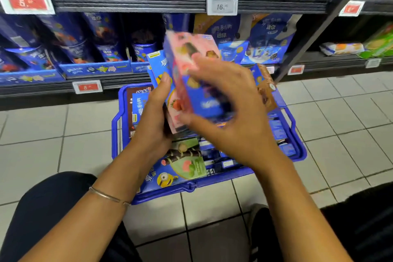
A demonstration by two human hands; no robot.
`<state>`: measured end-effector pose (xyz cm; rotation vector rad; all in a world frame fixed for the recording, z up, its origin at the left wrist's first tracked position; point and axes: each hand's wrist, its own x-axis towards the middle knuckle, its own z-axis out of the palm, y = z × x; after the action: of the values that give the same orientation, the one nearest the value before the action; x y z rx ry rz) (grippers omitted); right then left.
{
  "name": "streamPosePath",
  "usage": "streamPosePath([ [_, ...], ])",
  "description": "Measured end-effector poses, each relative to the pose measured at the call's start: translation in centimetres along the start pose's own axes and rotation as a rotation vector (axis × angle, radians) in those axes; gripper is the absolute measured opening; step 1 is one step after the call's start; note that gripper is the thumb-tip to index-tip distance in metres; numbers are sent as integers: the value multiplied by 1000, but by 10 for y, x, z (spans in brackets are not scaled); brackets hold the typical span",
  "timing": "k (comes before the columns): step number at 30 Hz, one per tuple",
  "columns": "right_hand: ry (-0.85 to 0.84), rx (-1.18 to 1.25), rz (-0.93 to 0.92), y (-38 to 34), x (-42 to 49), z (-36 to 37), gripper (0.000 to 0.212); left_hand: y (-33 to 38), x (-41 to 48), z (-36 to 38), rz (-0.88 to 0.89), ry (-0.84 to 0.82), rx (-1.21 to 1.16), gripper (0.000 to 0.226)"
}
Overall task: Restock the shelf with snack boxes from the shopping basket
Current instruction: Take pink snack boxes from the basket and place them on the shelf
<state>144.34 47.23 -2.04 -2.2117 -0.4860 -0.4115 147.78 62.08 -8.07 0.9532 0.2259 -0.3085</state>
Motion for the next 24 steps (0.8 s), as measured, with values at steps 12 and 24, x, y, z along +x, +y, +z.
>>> streamPosePath([
  [12, 155, 286, 452, 19, -7, 15, 83, -5, 5, -4, 81, 81, 52, 70],
  [24, 140, 784, 574, 81, 17, -33, 54, 2, 33, 2, 55, 103, 178, 57],
])
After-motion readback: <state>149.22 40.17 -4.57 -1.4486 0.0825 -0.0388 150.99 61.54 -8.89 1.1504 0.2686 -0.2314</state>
